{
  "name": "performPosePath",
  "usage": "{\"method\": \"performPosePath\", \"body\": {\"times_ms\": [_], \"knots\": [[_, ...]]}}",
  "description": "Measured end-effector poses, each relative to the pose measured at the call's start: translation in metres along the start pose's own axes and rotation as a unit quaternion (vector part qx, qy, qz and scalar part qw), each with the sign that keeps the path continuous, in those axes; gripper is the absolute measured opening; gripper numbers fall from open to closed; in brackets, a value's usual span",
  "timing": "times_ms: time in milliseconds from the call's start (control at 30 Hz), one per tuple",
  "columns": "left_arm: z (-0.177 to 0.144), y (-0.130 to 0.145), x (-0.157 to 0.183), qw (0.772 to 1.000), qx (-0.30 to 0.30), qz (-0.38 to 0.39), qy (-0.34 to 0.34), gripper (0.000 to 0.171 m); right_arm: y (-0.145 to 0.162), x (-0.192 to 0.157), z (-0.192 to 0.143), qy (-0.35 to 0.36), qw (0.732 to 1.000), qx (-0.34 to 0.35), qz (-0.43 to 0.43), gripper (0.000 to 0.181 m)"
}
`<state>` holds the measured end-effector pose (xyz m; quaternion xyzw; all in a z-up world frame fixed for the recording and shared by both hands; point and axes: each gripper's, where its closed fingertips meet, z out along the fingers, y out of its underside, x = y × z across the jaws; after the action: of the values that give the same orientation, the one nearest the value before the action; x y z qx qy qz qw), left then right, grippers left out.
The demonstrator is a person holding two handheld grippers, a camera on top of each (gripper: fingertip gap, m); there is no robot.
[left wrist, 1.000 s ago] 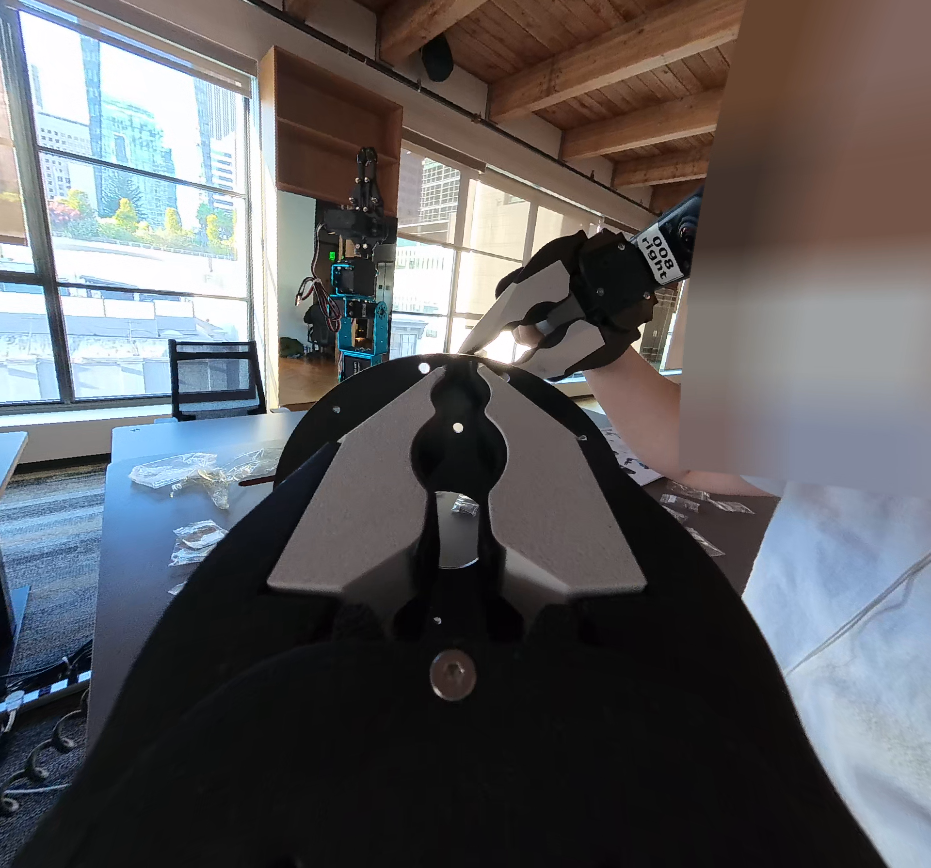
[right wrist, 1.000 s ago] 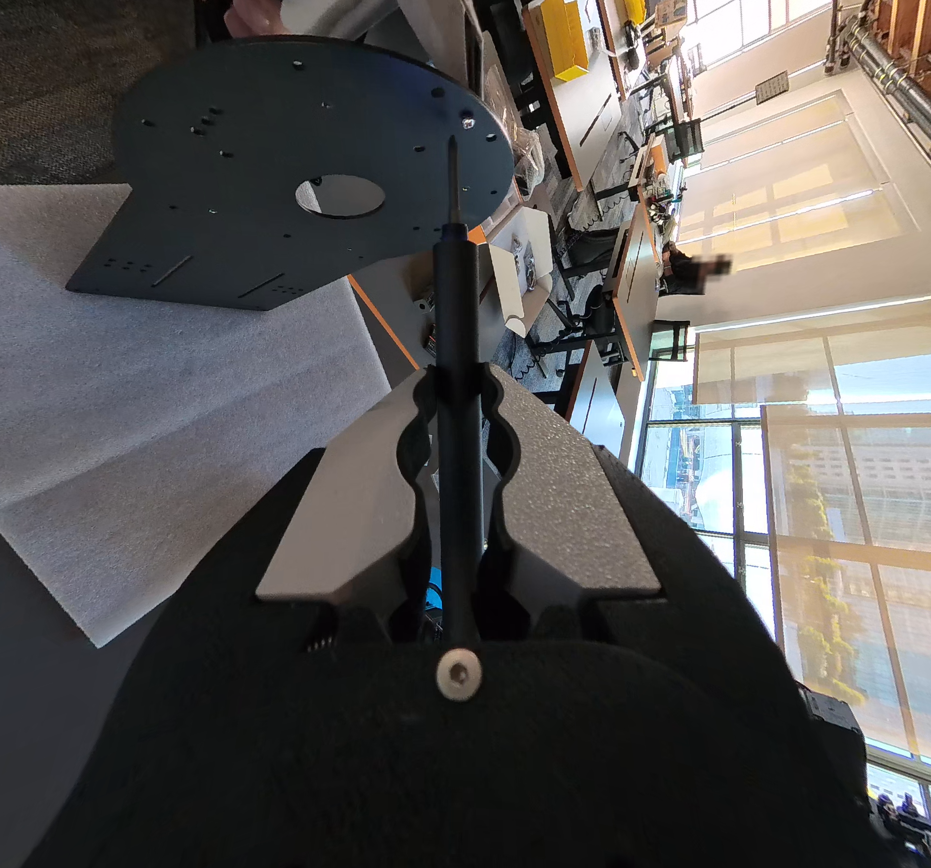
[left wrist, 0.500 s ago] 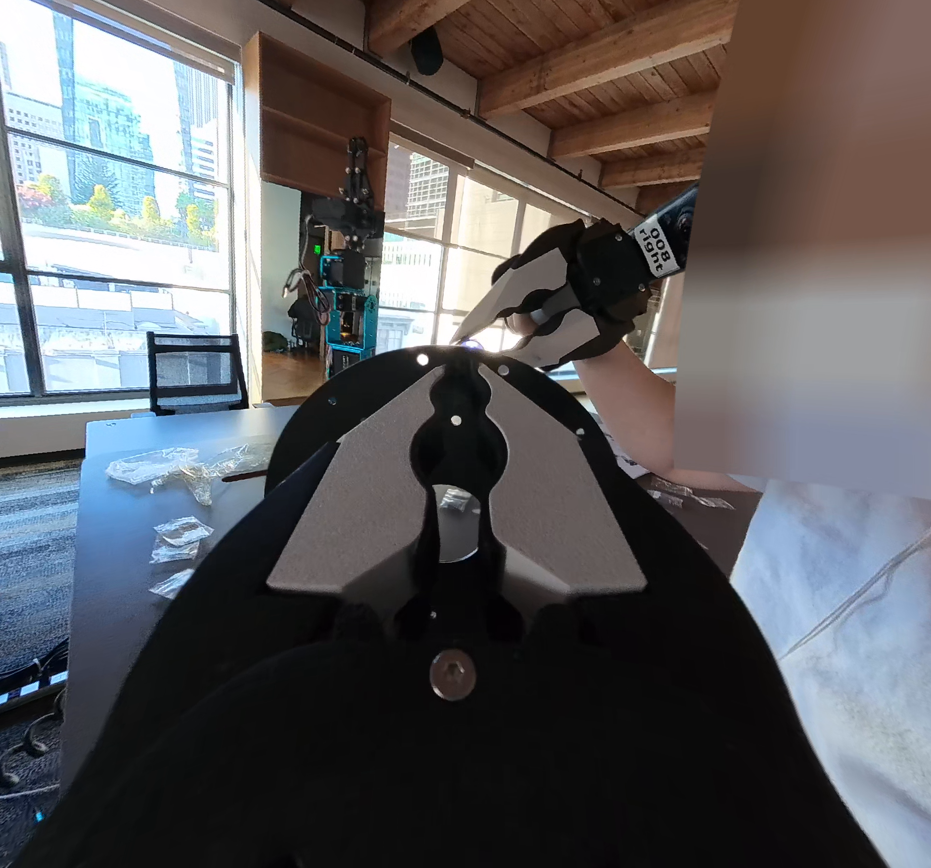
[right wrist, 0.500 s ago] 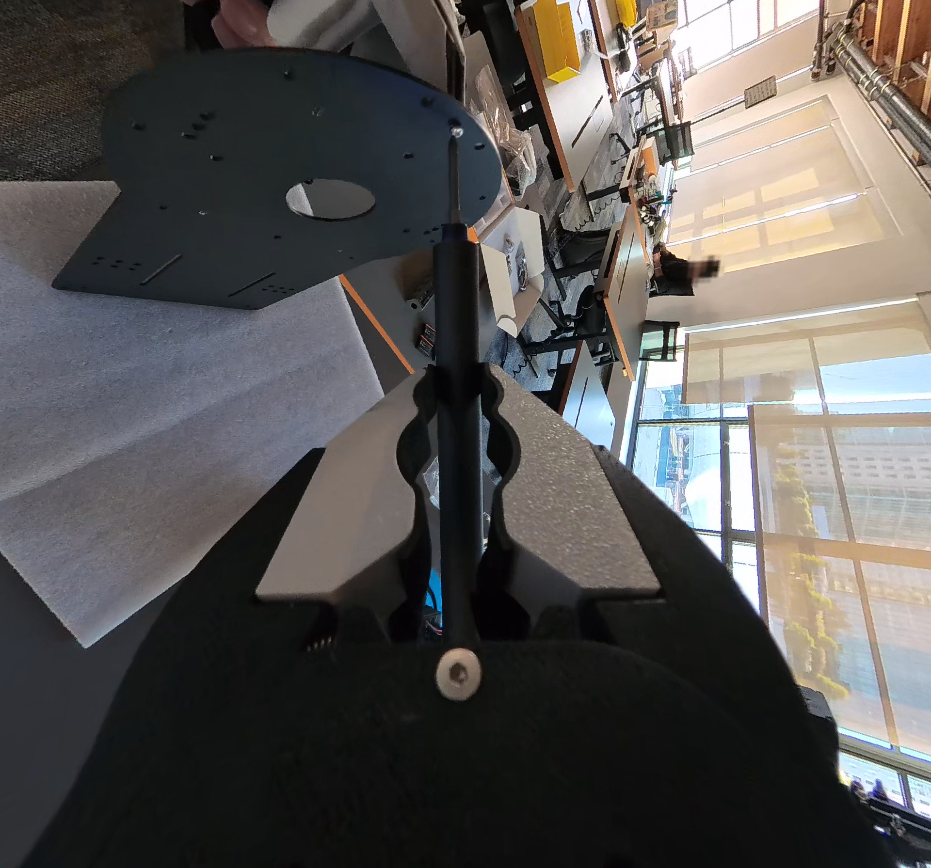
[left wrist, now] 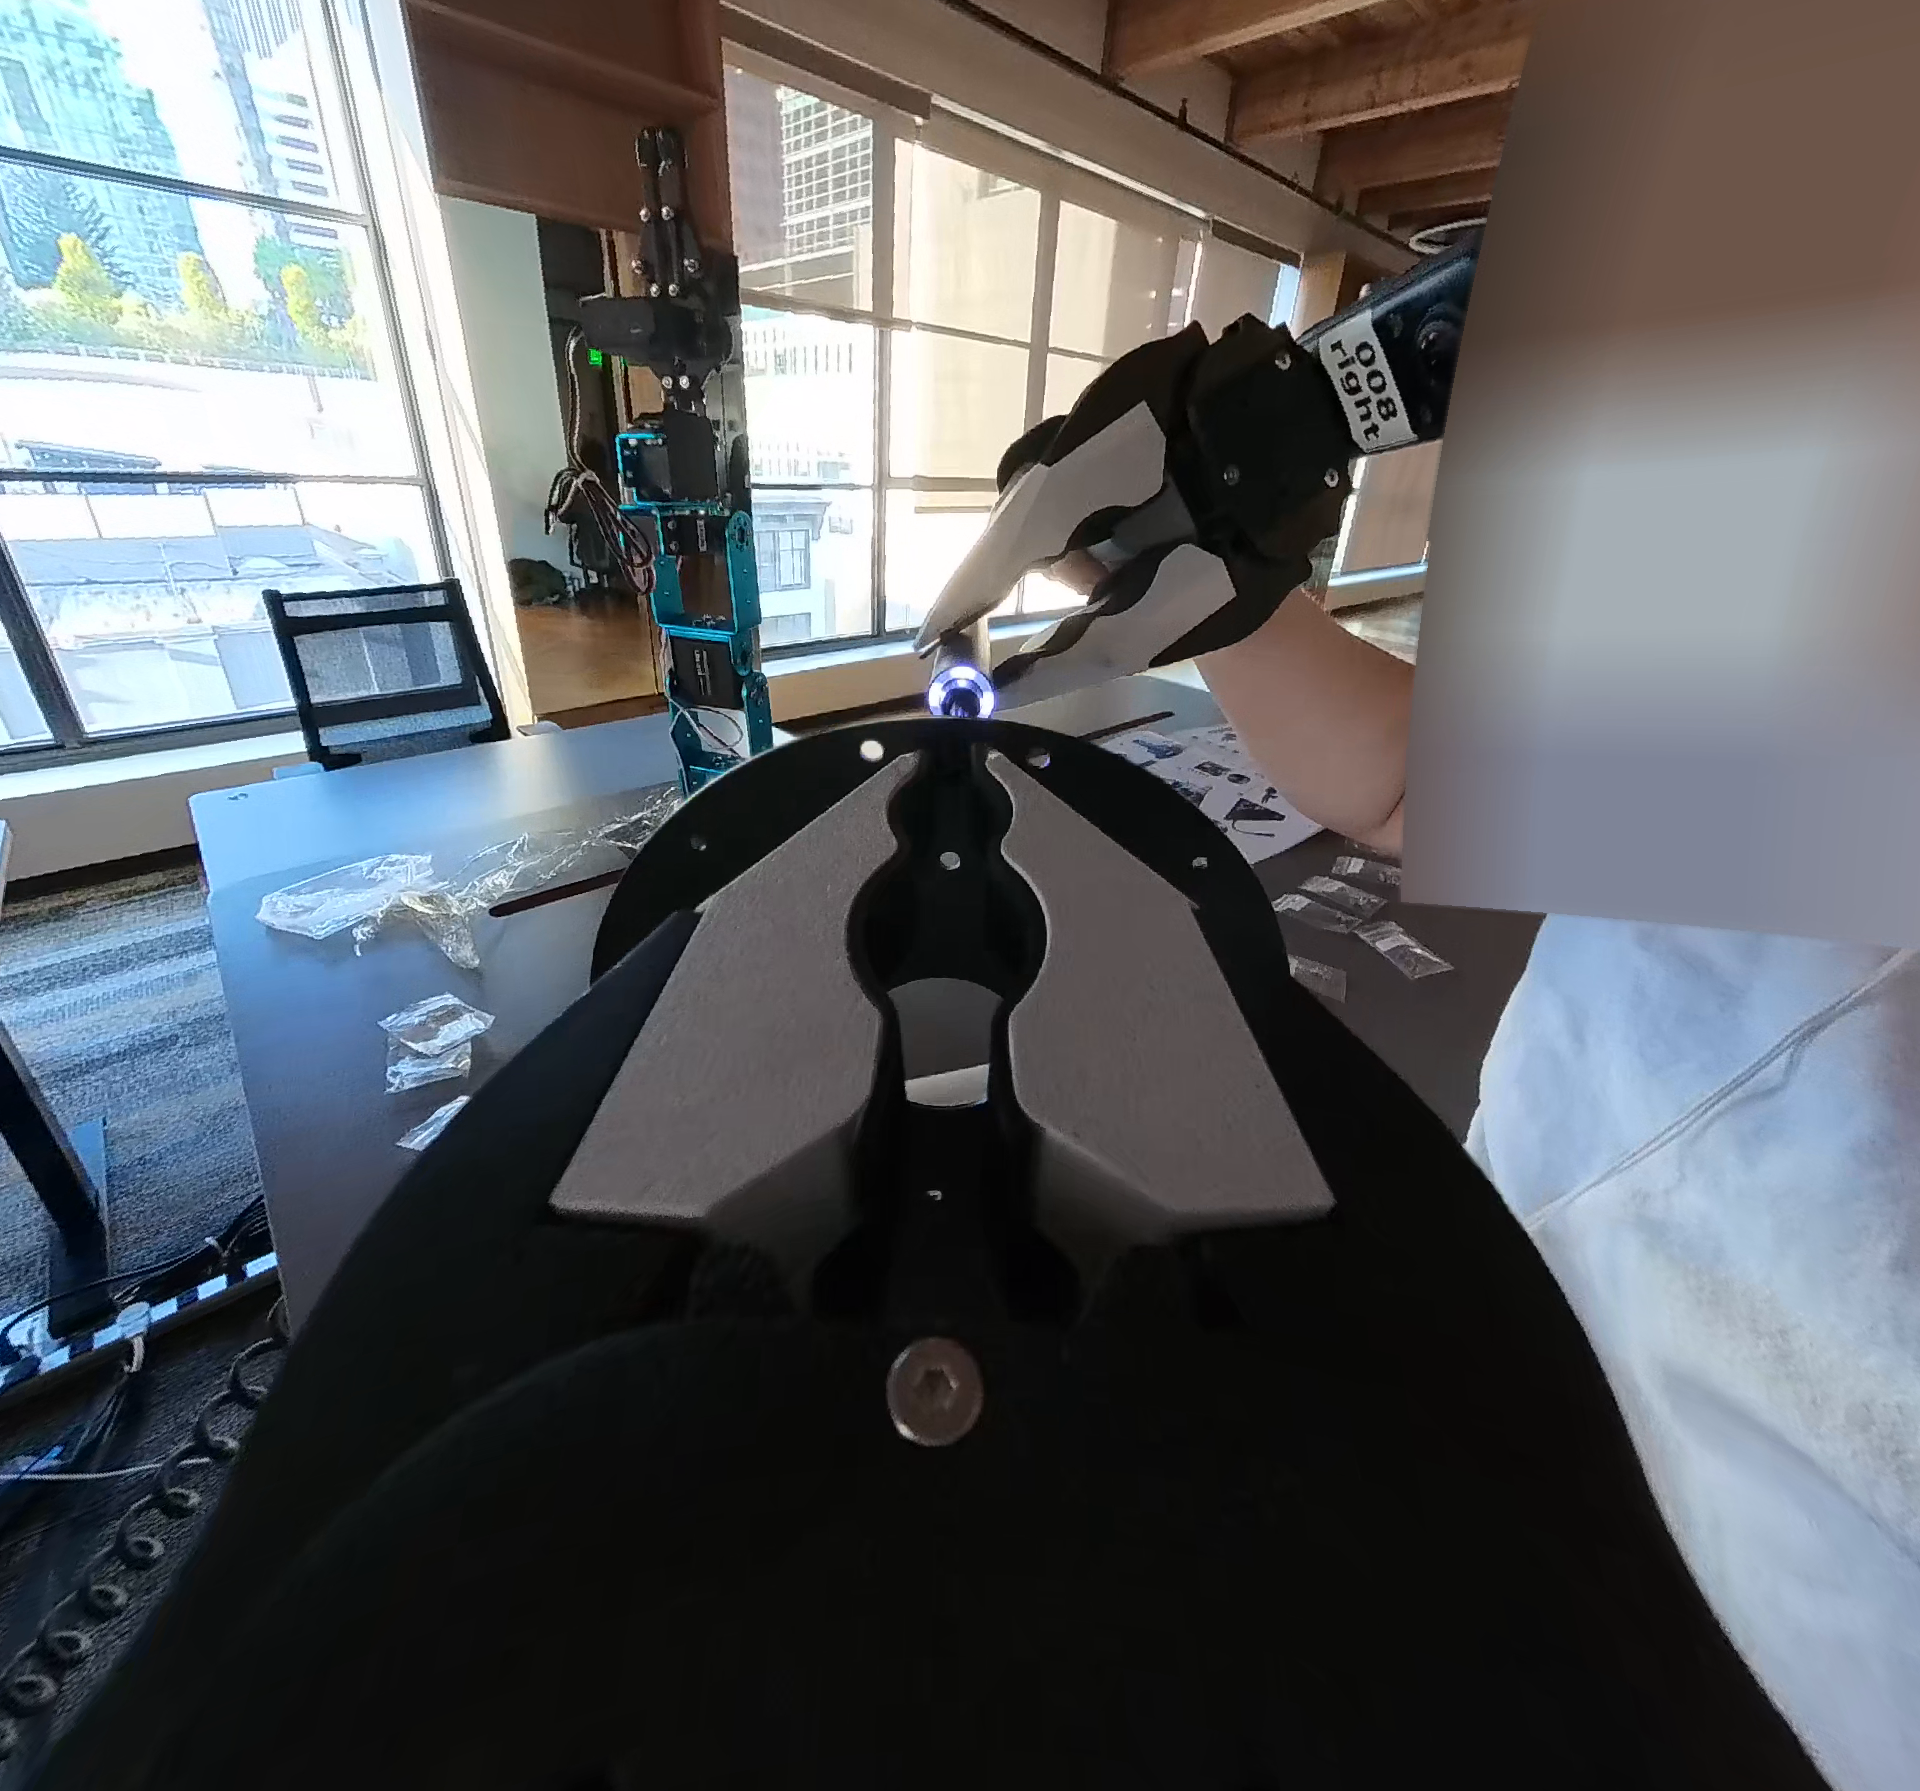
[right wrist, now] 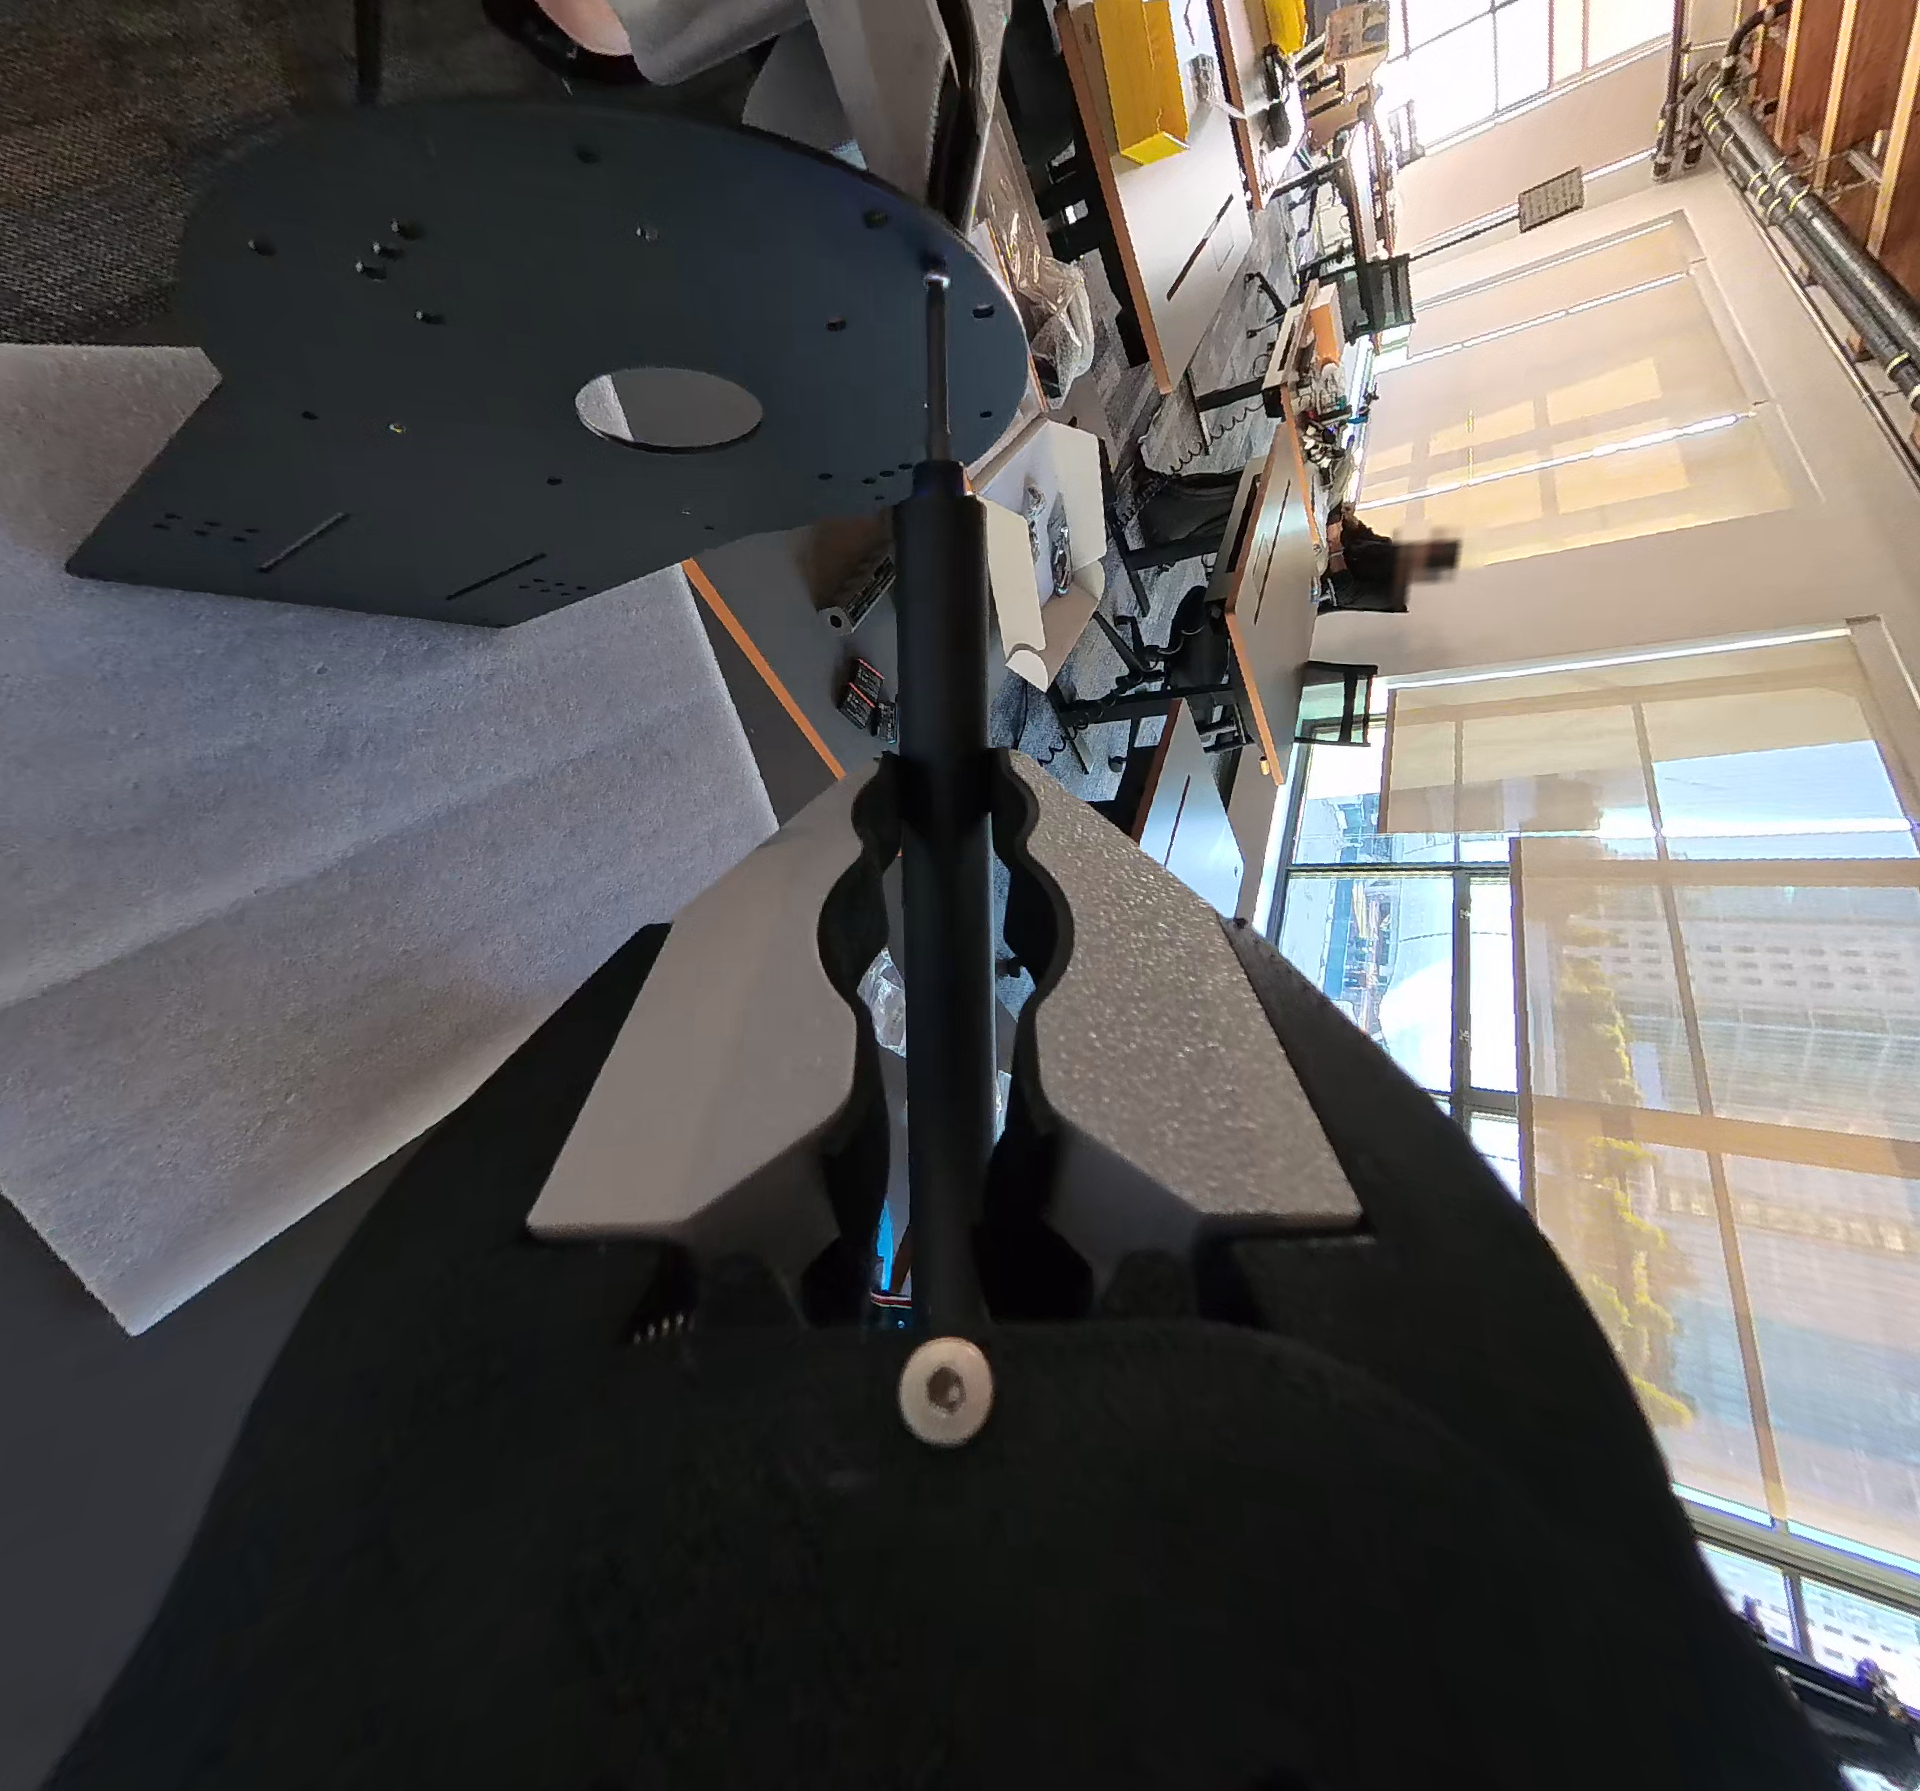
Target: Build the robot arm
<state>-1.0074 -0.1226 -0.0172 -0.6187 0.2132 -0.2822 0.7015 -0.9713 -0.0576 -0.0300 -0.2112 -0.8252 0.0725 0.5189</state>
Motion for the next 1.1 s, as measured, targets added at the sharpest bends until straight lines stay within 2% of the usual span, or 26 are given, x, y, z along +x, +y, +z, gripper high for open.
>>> {"method": "performPosePath", "body": {"times_ms": [467, 800, 1100], "knots": [[0.0025, 0.0007, -0.0001, 1.000, -0.020, -0.008, 0.005, 0.003, -0.0009, 0.0007, -0.0027, 0.010, 1.000, -0.011, -0.019, 0.014], [0.0013, 0.0017, 0.0005, 0.999, -0.031, 0.029, 0.010, 0.003, -0.0039, 0.0024, -0.0033, 0.008, 1.000, 0.007, -0.011, 0.014], [0.0044, 0.0041, 0.0008, 0.998, -0.036, 0.051, 0.006, 0.002, 0.0011, 0.0048, -0.0021, 0.017, 1.000, -0.008, -0.016, 0.014]]}}
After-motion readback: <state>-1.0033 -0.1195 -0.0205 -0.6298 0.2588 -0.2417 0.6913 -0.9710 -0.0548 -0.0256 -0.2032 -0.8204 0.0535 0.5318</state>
